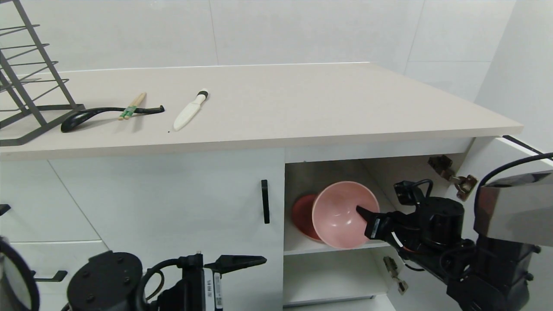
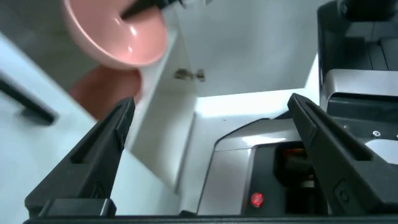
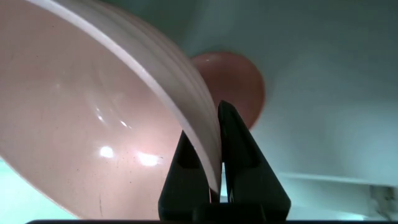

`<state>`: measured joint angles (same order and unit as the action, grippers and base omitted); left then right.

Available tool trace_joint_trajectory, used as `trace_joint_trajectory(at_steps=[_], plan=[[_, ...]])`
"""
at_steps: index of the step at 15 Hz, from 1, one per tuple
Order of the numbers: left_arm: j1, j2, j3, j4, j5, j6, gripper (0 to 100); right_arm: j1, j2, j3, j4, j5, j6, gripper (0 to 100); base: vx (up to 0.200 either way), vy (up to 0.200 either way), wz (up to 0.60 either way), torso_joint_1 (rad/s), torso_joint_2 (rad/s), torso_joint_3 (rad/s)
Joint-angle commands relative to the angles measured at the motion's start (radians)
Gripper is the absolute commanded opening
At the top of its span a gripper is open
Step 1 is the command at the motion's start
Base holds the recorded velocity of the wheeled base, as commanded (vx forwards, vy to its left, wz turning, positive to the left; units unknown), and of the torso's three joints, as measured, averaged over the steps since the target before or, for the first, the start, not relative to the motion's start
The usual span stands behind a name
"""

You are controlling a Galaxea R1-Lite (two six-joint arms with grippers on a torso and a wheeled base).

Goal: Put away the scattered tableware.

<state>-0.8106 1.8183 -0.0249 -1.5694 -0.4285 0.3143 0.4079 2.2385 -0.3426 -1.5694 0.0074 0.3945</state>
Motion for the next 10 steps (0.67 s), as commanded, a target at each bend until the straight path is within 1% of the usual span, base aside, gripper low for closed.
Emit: trace_joint_trajectory(at_steps=[1, 3, 6, 8, 9, 10], plan=[[0.016, -0.090, 0.025, -0.001, 0.002, 0.002, 100, 0.002, 0.107, -0.065, -0.001, 0.000, 0.001, 0, 0.000, 0.000, 0.00, 0.000, 0.00, 0.000], [0.018, -0.152, 0.025, -0.001, 0.008, 0.000, 100, 0.002, 0.161, -0.124, -0.001, 0.000, -0.003, 0, 0.000, 0.000, 0.00, 0.000, 0.00, 0.000], [0.022, -0.192, 0.025, -0.001, 0.022, 0.000, 100, 0.008, 0.205, -0.190, -0.001, 0.000, -0.002, 0, 0.000, 0.000, 0.00, 0.000, 0.00, 0.000], [0.021, -0.212, 0.025, -0.001, 0.068, 0.000, 100, 0.017, 0.231, -0.196, -0.001, 0.002, -0.008, 0, 0.000, 0.000, 0.00, 0.000, 0.00, 0.000], [0.022, -0.214, 0.025, -0.001, 0.070, 0.000, 100, 0.019, 0.231, -0.196, -0.001, 0.002, -0.008, 0, 0.000, 0.000, 0.00, 0.000, 0.00, 0.000], [0.022, -0.254, 0.025, -0.001, 0.088, -0.006, 100, 0.022, 0.240, -0.210, -0.001, 0.005, -0.003, 0, 0.000, 0.000, 0.00, 0.000, 0.00, 0.000]])
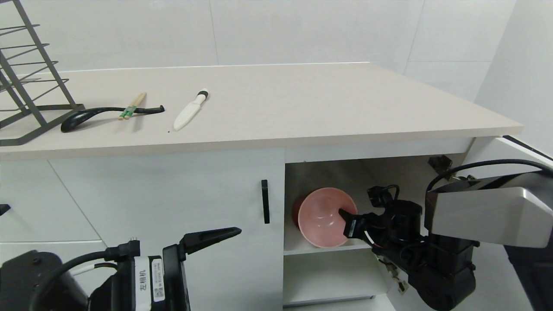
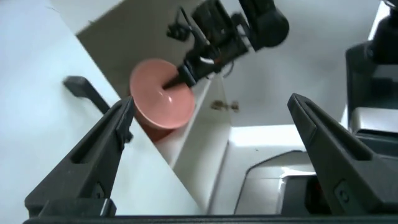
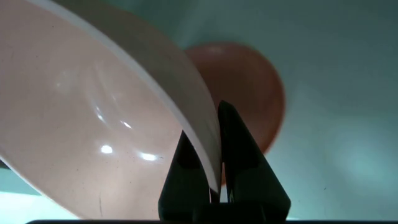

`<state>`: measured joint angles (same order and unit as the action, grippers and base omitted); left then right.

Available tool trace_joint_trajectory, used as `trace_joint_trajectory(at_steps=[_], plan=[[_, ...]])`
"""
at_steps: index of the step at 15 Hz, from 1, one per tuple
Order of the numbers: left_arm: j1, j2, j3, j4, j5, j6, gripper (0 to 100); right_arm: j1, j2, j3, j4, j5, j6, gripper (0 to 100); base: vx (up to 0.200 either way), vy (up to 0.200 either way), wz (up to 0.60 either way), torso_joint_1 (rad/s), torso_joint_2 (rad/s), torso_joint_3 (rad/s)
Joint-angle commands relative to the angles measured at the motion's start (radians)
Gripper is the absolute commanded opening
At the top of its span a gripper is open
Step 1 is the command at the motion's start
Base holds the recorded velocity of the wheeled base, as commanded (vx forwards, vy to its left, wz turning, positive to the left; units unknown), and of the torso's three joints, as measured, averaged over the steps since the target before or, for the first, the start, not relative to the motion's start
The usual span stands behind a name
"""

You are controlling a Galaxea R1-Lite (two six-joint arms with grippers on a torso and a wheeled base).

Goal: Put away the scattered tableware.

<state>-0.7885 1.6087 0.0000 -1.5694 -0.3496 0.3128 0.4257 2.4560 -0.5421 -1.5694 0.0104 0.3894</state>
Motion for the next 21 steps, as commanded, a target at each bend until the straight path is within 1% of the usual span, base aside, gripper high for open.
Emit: trace_joint_trajectory(at_steps=[1, 3, 4, 6, 7, 8, 9, 11, 19, 20, 21], plan=[[0.000, -0.069, 0.000, -0.001, 0.012, -0.011, 100, 0.004, 0.031, -0.025, -0.001, 0.002, -0.001, 0, 0.000, 0.000, 0.00, 0.000, 0.00, 0.000], [0.025, -0.119, 0.000, -0.001, 0.012, -0.020, 100, 0.001, 0.044, -0.061, -0.001, 0.002, 0.000, 0, 0.000, 0.000, 0.00, 0.000, 0.00, 0.000], [0.035, -0.155, 0.000, 0.049, 0.012, -0.024, 100, -0.002, 0.054, -0.073, -0.001, 0.002, -0.001, 0, 0.000, 0.000, 0.00, 0.000, 0.00, 0.000], [0.040, -0.273, 0.000, 0.218, 0.012, -0.040, 100, -0.004, 0.069, -0.085, -0.001, 0.003, -0.001, 0, 0.000, 0.000, 0.00, 0.000, 0.00, 0.000], [0.040, -0.326, 0.000, 0.270, 0.012, -0.069, 100, -0.007, 0.072, -0.087, -0.001, 0.003, -0.001, 0, 0.000, 0.000, 0.00, 0.000, 0.00, 0.000], [0.040, -0.329, 0.000, 0.273, 0.012, -0.070, 100, -0.007, 0.072, -0.087, -0.001, 0.003, -0.001, 0, 0.000, 0.000, 0.00, 0.000, 0.00, 0.000], [0.049, -0.378, 0.000, 0.282, 0.011, -0.112, 100, -0.012, 0.081, -0.088, -0.001, 0.002, -0.001, 0, 0.000, 0.000, 0.00, 0.000, 0.00, 0.000], [0.077, -0.378, 0.000, 0.285, 0.009, -0.115, 100, -0.018, 0.094, -0.088, -0.001, -0.001, -0.004, 0, 0.000, 0.000, 0.00, 0.000, 0.00, 0.000], [0.078, -0.375, 0.000, 0.285, 0.009, -0.115, 100, -0.032, 0.098, -0.091, -0.001, -0.001, -0.003, 0, 0.000, 0.000, 0.00, 0.000, 0.00, 0.000], [0.078, -0.377, 0.000, 0.285, 0.009, -0.115, 100, -0.030, 0.098, -0.093, -0.001, -0.001, -0.003, 100, 0.000, 0.000, 0.00, 0.000, 0.00, 0.000], [0.078, -0.377, 0.000, 0.285, 0.009, -0.115, 100, -0.032, 0.097, -0.094, -0.001, -0.001, -0.003, 100, 0.000, 0.000, 0.00, 0.000, 0.00, 0.000]])
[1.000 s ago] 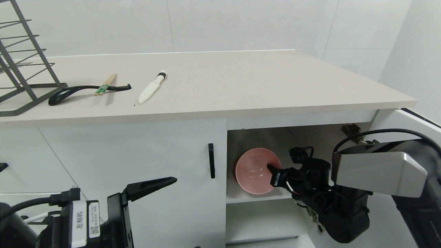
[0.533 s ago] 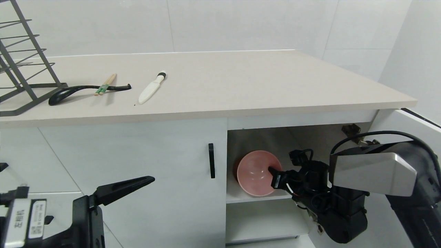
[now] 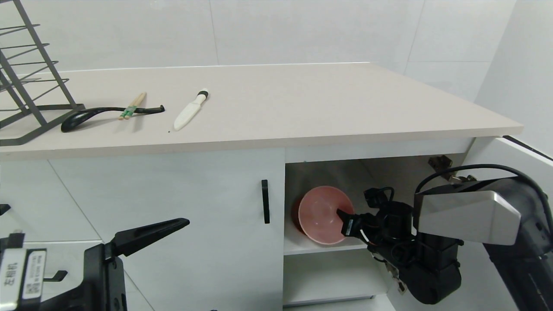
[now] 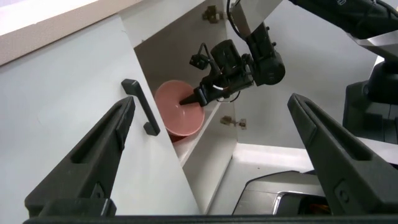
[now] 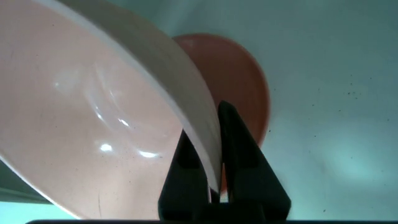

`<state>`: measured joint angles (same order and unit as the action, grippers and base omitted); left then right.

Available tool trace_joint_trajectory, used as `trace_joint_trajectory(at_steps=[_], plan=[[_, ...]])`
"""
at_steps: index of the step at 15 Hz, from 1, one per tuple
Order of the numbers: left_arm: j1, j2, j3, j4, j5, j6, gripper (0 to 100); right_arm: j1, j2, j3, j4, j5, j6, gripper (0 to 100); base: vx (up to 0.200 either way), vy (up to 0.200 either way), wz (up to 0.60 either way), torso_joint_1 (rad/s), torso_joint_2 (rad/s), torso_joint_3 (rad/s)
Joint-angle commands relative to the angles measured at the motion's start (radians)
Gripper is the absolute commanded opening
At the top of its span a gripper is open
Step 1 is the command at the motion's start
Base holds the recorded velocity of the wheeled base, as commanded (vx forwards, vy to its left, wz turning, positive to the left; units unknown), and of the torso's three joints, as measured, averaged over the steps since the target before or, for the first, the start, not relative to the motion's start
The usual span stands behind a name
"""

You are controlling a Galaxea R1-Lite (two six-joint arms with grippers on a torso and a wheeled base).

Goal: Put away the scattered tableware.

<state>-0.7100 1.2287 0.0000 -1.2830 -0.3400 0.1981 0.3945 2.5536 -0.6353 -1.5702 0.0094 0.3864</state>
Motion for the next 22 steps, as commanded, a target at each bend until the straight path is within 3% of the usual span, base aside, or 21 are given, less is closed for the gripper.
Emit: trace_joint_trajectory(at_steps=[1, 9, 16, 20, 22], plan=[[0.001, 0.003, 0.000, 0.001, -0.001, 0.000, 100, 0.001, -0.003, 0.006, -0.001, 0.001, -0.003, 100, 0.000, 0.000, 0.00, 0.000, 0.00, 0.000], [0.001, 0.000, 0.000, -0.001, -0.001, 0.000, 100, 0.044, -0.090, 0.071, -0.001, 0.000, -0.040, 100, 0.000, 0.000, 0.00, 0.000, 0.00, 0.000], [0.003, 0.006, 0.000, 0.008, 0.001, -0.002, 100, 0.121, -0.377, 0.399, -0.001, -0.003, -0.067, 100, 0.000, 0.000, 0.00, 0.000, 0.00, 0.000], [0.057, 0.015, 0.000, 0.008, 0.003, -0.002, 100, 0.248, -0.668, 0.635, -0.001, -0.034, -0.093, 100, 0.000, 0.000, 0.00, 0.000, 0.00, 0.000], [0.144, -0.021, 0.000, 0.010, 0.004, -0.003, 100, 0.254, -0.773, 0.635, -0.001, -0.203, -0.123, 100, 0.000, 0.000, 0.00, 0.000, 0.00, 0.000]])
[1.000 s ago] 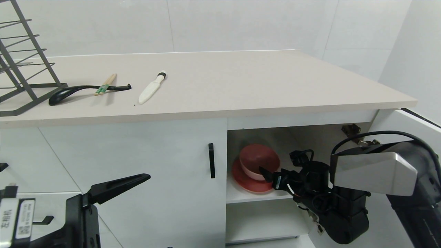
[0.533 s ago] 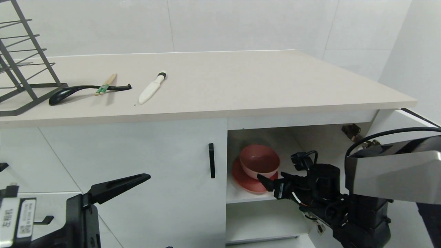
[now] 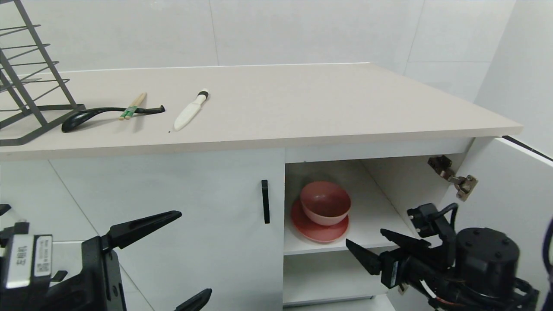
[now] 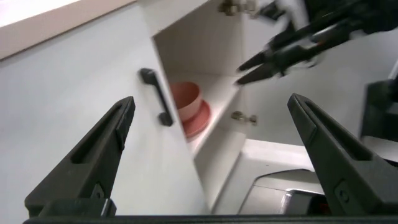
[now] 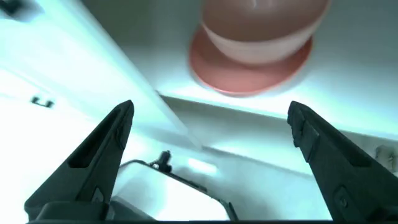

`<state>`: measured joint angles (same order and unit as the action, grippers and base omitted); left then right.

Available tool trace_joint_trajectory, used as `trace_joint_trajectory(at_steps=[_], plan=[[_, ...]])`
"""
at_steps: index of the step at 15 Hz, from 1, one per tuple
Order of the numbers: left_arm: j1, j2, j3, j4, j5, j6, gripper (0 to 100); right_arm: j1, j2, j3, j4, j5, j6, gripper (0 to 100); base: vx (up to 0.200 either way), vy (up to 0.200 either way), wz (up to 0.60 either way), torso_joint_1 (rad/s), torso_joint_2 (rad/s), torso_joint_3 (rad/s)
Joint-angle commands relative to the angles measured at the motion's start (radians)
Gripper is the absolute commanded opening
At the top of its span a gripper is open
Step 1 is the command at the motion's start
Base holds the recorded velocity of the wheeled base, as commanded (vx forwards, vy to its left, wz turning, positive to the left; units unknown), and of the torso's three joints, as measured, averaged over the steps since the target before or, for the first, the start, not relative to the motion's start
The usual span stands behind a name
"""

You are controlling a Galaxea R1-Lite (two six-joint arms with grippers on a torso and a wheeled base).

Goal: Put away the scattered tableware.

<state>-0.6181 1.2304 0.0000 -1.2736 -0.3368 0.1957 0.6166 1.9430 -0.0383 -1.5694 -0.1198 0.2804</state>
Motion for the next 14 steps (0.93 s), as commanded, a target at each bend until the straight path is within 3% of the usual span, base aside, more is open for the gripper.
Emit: trace_joint_trajectory(at_steps=[1, 4, 10, 12, 14], plan=[[0.077, -0.039, 0.000, 0.003, 0.001, -0.009, 100, 0.028, -0.188, 0.038, -0.001, -0.100, -0.035, 100, 0.000, 0.000, 0.00, 0.000, 0.00, 0.000], [0.081, -0.134, 0.000, 0.125, -0.001, -0.022, 100, 0.014, -0.299, 0.038, 0.008, -0.124, -0.043, 100, 0.000, 0.000, 0.00, 0.000, 0.00, 0.000], [0.152, -0.365, 0.000, 0.349, -0.001, -0.039, 100, 0.005, -0.771, 0.038, 0.569, -0.116, -0.098, 100, 0.000, 0.000, 0.00, 0.000, 0.00, 0.000], [0.192, -0.397, 0.000, 0.389, 0.002, -0.039, 100, -0.043, -0.904, 0.038, 0.680, -0.118, -0.172, 100, 0.000, 0.000, 0.00, 0.000, 0.00, 0.000], [0.256, -0.493, 0.000, 0.453, 0.002, -0.044, 100, -0.118, -1.115, 0.038, 0.888, -0.116, -0.271, 100, 0.000, 0.000, 0.00, 0.000, 0.00, 0.000]])
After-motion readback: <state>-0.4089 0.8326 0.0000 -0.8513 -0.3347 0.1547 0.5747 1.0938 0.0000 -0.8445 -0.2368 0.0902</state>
